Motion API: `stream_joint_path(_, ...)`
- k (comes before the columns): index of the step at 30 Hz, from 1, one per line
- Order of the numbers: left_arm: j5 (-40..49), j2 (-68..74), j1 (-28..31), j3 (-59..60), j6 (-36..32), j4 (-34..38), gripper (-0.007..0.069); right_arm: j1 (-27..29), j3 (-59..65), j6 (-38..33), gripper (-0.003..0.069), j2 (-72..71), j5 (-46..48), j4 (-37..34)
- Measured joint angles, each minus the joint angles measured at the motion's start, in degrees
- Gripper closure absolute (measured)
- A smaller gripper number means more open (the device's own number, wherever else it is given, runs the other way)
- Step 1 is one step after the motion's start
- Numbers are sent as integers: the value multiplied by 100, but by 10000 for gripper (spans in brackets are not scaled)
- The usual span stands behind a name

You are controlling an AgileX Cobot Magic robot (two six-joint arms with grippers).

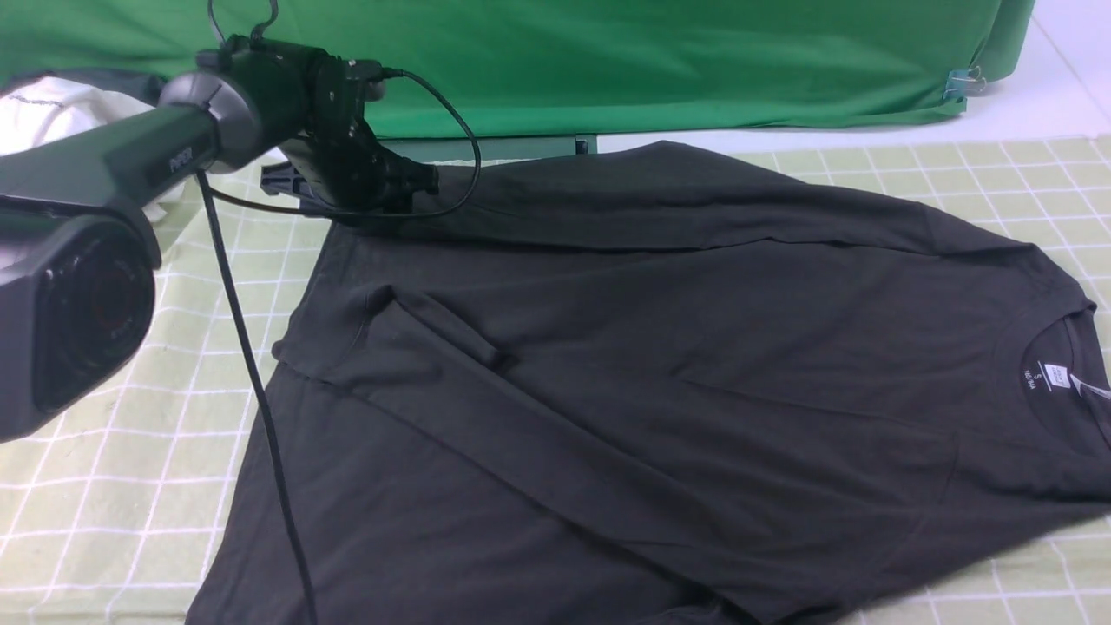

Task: Fold a long-sleeved shirt over a green coffee tablecloth.
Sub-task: 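Grab the top left corner of the dark shirt with the left gripper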

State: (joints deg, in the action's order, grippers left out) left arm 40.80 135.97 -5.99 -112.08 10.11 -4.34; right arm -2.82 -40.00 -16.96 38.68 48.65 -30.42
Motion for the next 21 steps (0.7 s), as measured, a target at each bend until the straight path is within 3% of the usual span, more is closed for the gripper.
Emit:
stream_joint_path(11,78,26,0,-32,281,-495,200,0,0,0,536,0,91,0)
stream_joint_path(16,49,32,17,-32,222,-73,208,0,0,0,535,0,193,0)
stream_joint_path(19,42,32,24,-32,47,150,263,0,0,0,535,0,200,0)
stream_joint_path(21,87,32,24,-32,0,216,356,0,0,0,537,0,205,0)
